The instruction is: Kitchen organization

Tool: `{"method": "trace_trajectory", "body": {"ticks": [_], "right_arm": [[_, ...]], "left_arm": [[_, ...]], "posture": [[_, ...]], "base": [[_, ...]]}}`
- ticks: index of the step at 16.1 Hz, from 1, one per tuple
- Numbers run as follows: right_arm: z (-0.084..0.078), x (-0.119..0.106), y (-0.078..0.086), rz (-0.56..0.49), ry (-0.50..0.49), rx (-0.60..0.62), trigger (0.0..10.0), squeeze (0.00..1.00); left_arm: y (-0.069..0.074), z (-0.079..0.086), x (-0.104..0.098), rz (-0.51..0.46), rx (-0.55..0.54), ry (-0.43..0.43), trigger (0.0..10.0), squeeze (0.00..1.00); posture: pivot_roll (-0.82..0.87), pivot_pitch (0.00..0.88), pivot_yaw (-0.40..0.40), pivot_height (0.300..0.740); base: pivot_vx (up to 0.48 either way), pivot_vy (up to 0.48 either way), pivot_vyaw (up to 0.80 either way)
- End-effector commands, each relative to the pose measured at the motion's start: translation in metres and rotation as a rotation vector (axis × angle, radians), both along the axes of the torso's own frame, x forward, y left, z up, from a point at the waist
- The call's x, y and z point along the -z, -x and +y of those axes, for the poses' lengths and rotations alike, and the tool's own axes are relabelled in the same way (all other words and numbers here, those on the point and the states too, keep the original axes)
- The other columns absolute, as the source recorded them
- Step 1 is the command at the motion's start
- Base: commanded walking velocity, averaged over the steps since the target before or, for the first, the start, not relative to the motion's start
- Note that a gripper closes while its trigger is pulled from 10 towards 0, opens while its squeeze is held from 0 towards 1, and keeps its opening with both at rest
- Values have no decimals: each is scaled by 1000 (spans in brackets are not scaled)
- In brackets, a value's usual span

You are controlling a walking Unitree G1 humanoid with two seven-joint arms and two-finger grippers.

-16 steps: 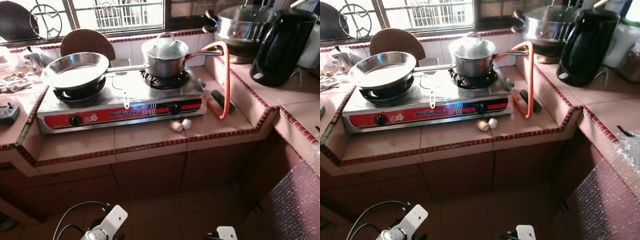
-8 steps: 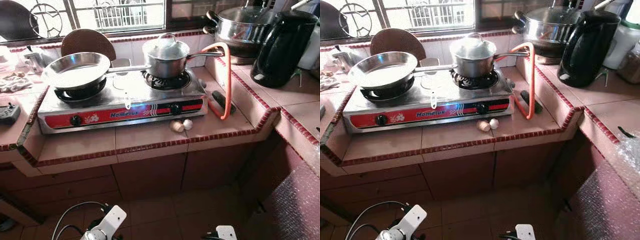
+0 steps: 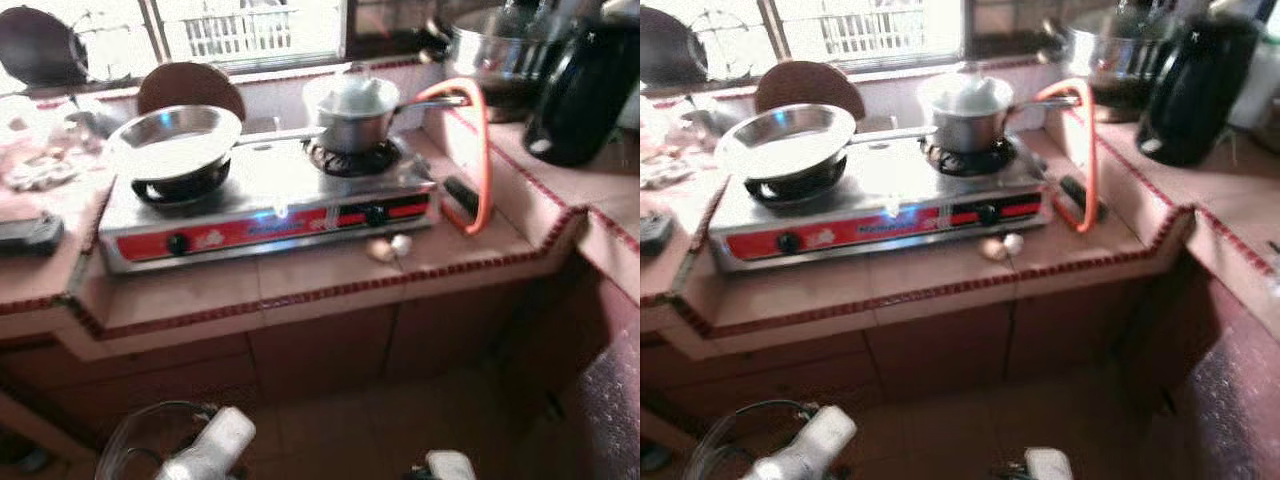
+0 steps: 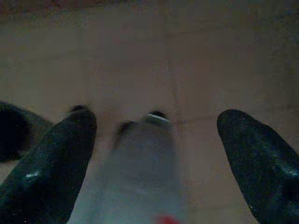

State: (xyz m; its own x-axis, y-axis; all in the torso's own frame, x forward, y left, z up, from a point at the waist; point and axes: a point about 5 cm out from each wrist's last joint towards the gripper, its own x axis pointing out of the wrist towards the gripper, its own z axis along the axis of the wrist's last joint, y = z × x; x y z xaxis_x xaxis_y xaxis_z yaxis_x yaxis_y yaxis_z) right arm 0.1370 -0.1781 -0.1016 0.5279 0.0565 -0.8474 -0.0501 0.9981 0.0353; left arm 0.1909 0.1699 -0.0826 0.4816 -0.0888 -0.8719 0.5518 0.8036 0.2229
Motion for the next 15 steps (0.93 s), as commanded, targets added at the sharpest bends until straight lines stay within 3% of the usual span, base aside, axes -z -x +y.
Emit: {"method": "trace_trajectory", "body": {"ticks": [1, 3, 15], "right_arm": [[8, -1, -4, -12, -15, -2, 10000, 0], [9, 0, -3, -10, -15, -2, 10000, 0], [9, 1, -1, -3, -14, -3, 10000, 0]], "left_arm": [[-1, 12, -1, -3, -6, -35, 10000, 0], [0, 13, -1, -6, -7, -33, 10000, 0], [4, 12, 1, -4, 0, -35, 10000, 0]], "posture": [[27, 0, 0, 740], [27, 0, -1, 740], [23, 0, 3, 740]], "base": [[0, 458, 0], [0, 373, 0], [0, 0, 0]]}}
